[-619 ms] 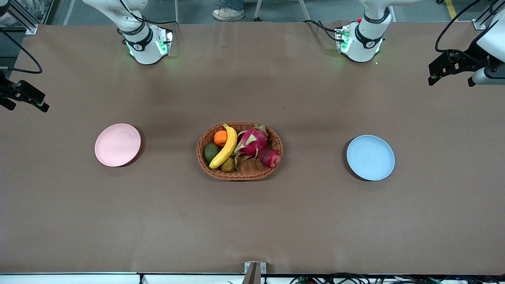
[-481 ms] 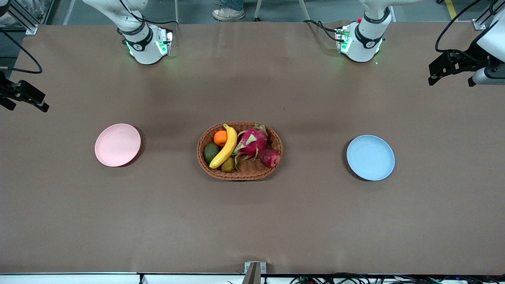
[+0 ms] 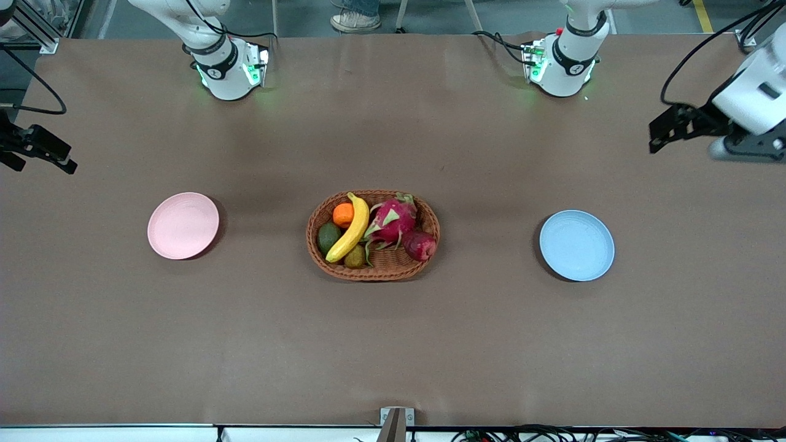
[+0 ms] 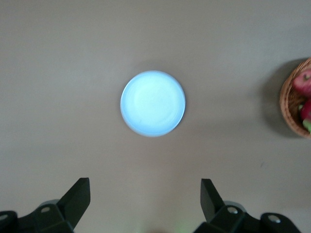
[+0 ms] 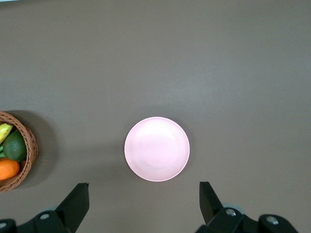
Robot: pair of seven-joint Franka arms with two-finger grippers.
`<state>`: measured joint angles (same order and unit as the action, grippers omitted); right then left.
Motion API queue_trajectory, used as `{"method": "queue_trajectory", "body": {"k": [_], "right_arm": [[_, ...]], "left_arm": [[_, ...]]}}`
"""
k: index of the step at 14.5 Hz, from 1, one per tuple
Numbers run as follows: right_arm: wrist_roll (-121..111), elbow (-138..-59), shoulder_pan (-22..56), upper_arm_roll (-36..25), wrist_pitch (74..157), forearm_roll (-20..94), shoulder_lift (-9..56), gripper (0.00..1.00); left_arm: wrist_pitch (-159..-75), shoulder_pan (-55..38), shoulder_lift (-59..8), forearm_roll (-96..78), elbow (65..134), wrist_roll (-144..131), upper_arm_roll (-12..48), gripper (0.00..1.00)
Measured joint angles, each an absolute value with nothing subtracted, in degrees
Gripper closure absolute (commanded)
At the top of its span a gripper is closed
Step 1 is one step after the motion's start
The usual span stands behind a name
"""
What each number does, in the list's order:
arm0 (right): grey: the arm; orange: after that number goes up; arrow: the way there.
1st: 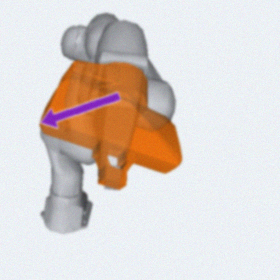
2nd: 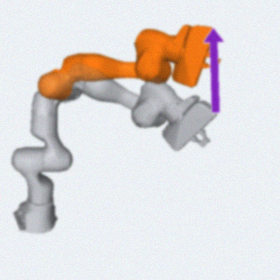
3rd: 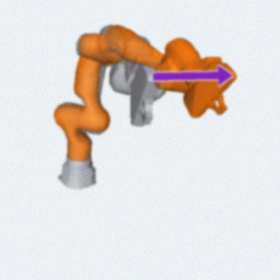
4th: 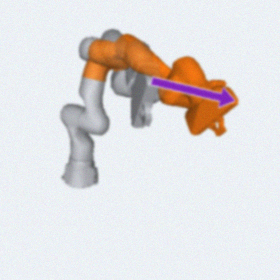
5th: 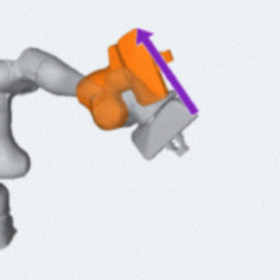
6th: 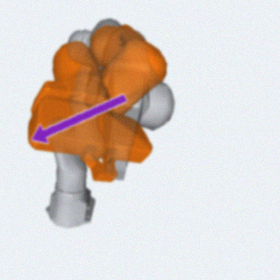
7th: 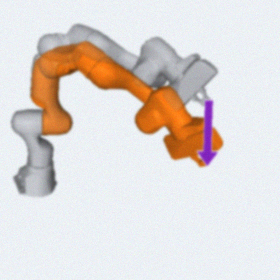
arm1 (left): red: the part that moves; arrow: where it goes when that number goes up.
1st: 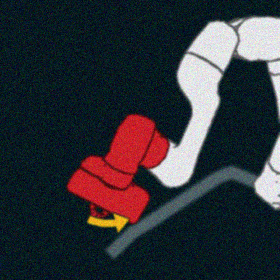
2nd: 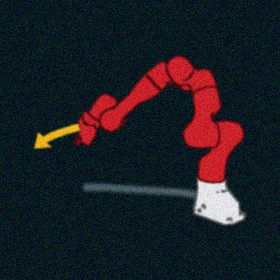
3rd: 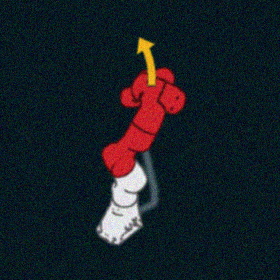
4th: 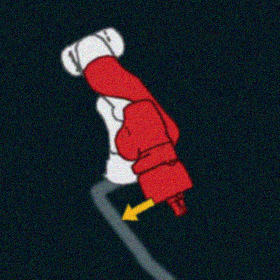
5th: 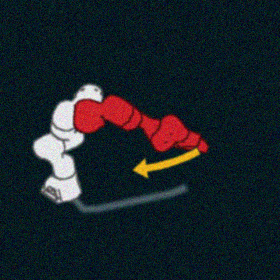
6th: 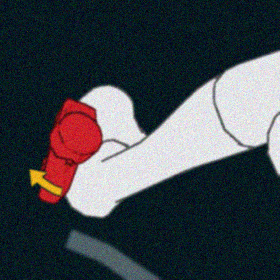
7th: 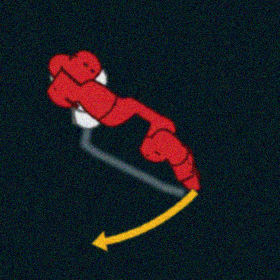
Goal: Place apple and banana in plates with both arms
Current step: 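Move the left gripper to the apple while the right gripper reaches the banana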
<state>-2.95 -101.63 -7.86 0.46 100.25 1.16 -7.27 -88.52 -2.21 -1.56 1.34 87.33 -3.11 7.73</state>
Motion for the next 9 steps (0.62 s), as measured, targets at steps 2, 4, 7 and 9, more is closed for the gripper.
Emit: {"method": "queue_trajectory", "body": {"k": [2, 4, 7, 9], "right_arm": [[-2.95, -101.59, -7.86, 0.52, 100.28, 1.16, -6.59, 0.00], [-2.99, -101.56, -7.83, 0.86, 100.33, 1.20, -5.11, 0.00], [-3.52, -101.42, -6.44, 1.44, 100.68, 1.99, -1.01, 0.00], [-3.45, -101.21, -3.23, 1.72, 101.56, 2.23, 2.41, 0.00]], "left_arm": [[-90.86, -4.41, -4.56, 1.33, 87.20, -9.65, 9.16, 0.00], [-92.77, -7.22, -7.82, 1.31, 87.11, -17.02, 10.35, 0.00], [-97.77, -12.07, -12.91, 0.51, 87.07, -30.00, 10.83, 0.00], [-101.07, -14.85, -16.36, 0.08, 87.04, -38.24, 10.94, 0.00]]}}
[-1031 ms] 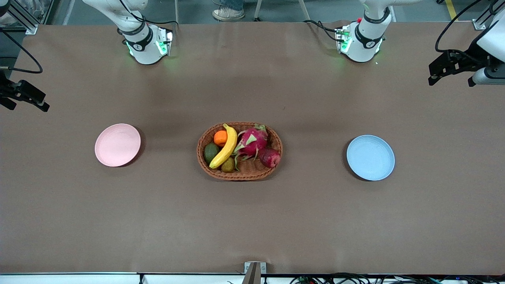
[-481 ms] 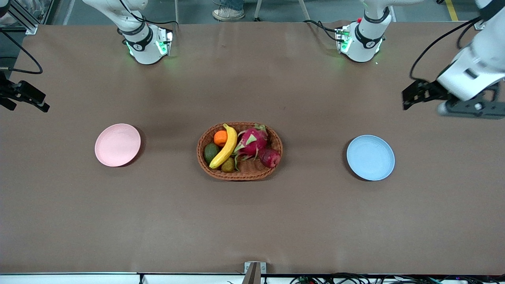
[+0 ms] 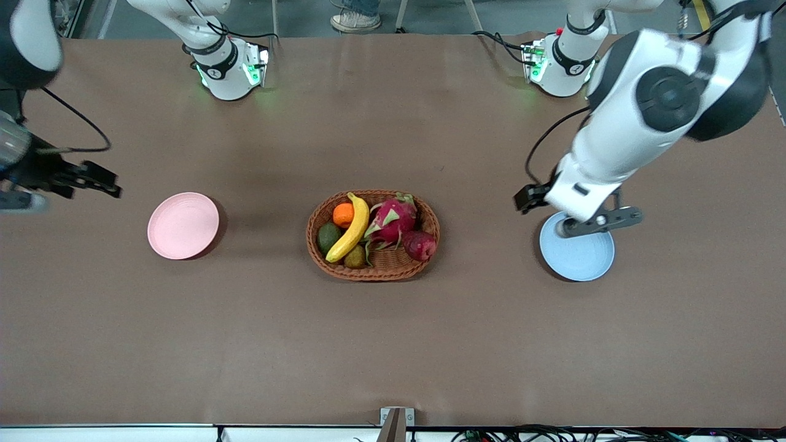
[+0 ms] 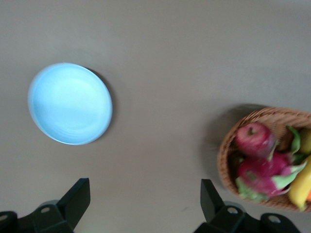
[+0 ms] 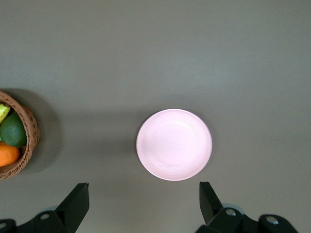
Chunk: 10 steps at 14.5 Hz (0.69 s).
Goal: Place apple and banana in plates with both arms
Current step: 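Move the left gripper to the apple while the right gripper reaches the banana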
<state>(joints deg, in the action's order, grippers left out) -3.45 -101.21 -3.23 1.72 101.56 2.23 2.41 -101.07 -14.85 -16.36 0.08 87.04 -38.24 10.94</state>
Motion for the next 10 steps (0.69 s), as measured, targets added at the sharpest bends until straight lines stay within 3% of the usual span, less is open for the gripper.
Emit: {"method": "queue_trajectory", "body": {"k": [10], "right_arm": [[23.69, -100.28, 16.96, 2.18, 116.06, 4.66, 18.86, 0.00]], "left_arm": [[-116.65, -25.04, -31.19, -4.04, 86.88, -65.46, 11.03, 0.00]]}}
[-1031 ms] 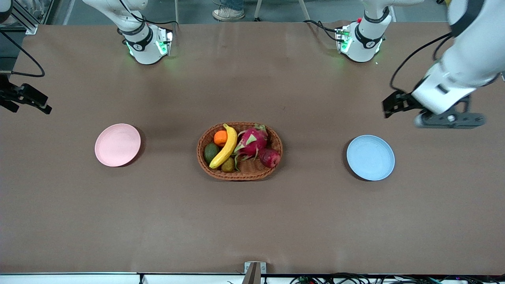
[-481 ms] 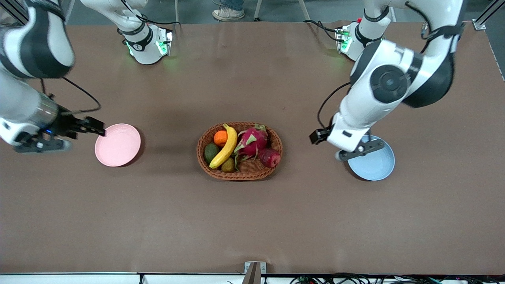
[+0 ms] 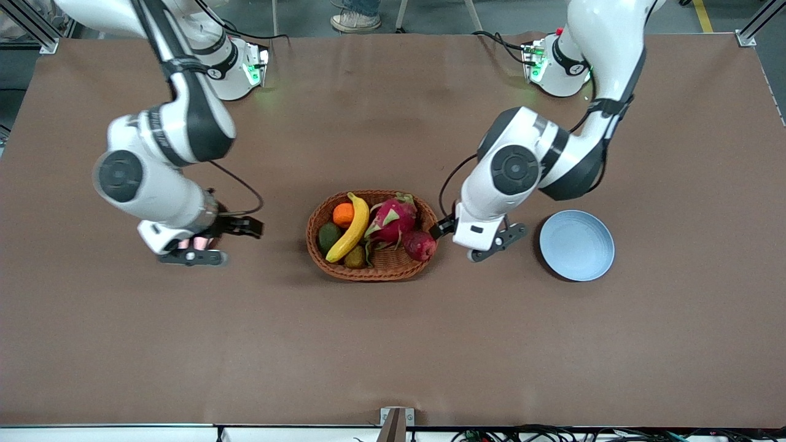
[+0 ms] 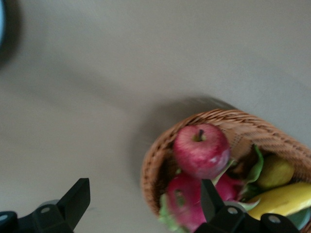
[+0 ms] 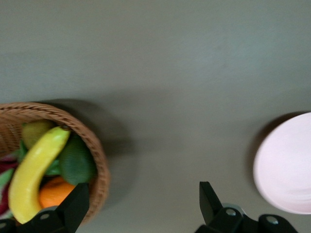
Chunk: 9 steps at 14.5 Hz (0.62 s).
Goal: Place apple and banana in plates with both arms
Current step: 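Move the left gripper to the apple while the right gripper reaches the banana, then grasp the red apple with the left gripper while the right gripper grasps the banana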
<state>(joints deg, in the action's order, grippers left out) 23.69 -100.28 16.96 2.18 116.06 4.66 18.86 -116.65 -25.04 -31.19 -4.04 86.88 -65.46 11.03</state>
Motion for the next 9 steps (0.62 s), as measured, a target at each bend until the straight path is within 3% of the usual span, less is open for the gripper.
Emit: {"method": "queue_trajectory", "body": {"k": [9], "right_arm": [[48.26, -90.91, 25.79, 2.16, 117.58, 12.24, 31.08, 0.06]], "left_arm": [[-129.56, -28.39, -39.01, -4.05, 86.69, -77.56, 10.94, 0.00]]}}
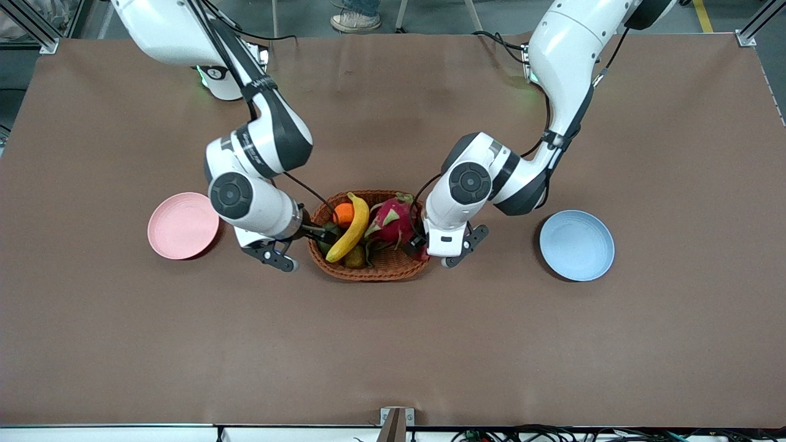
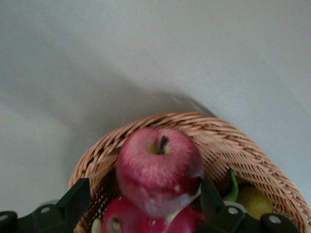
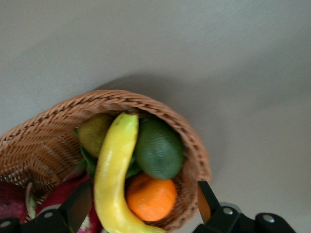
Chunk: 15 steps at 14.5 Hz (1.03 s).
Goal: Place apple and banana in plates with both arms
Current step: 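Grasp the red apple with the left gripper while the right gripper grasps the banana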
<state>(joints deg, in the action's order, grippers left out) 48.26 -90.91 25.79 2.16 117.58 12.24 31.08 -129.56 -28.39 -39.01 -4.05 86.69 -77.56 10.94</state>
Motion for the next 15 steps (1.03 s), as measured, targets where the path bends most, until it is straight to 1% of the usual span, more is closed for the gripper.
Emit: {"method": "queue_trajectory", "body": {"k": [2, 3, 4, 5, 6, 8, 9, 10, 12, 15], "right_arm": [[51.43, -89.35, 27.06, 2.17, 119.86, 12.44, 33.77, 0.14], [52.93, -88.96, 27.62, 2.17, 121.19, 12.47, 34.76, 0.17], [54.10, -88.80, 28.01, 2.16, 121.89, 12.49, 35.48, 0.20], [54.93, -88.68, 28.25, 2.16, 122.20, 12.51, 35.99, 0.21], [55.72, -88.60, 28.37, 2.16, 122.33, 12.63, 36.36, 0.24], [56.85, -88.50, 28.50, 2.16, 122.33, 13.61, 36.70, 0.27], [57.15, -88.48, 28.57, 2.16, 122.33, 14.42, 36.72, 0.27], [57.24, -88.46, 28.68, 2.16, 122.33, 15.20, 36.72, 0.27], [57.42, -88.45, 29.12, 2.16, 122.31, 16.01, 36.73, 0.27], [57.76, -88.44, 29.66, 2.16, 122.44, 16.12, 37.08, 0.30]], "left_arm": [[-130.14, -28.37, -39.75, -4.05, 86.67, -77.57, 10.86, 0.01], [-130.26, -28.37, -40.05, -4.05, 86.66, -77.57, 10.86, 0.06], [-130.33, -28.37, -40.29, -4.05, 86.64, -77.57, 10.86, 0.15], [-130.34, -28.37, -40.48, -4.05, 86.62, -77.57, 10.86, 0.28], [-130.36, -28.37, -40.62, -4.05, 86.60, -77.57, 10.86, 0.42], [-130.38, -28.37, -40.67, -4.05, 86.35, -77.60, 10.86, 0.66], [-130.38, -28.37, -40.67, -4.05, 86.12, -77.61, 10.86, 0.76], [-130.38, -28.34, -40.66, -4.05, 85.79, -77.61, 10.85, 0.83], [-130.20, -28.04, -40.28, -4.05, 84.91, -77.61, 10.80, 0.88], [-126.28, -27.24, -37.19, -4.04, 83.93, -77.61, 10.29, 0.90]]}}
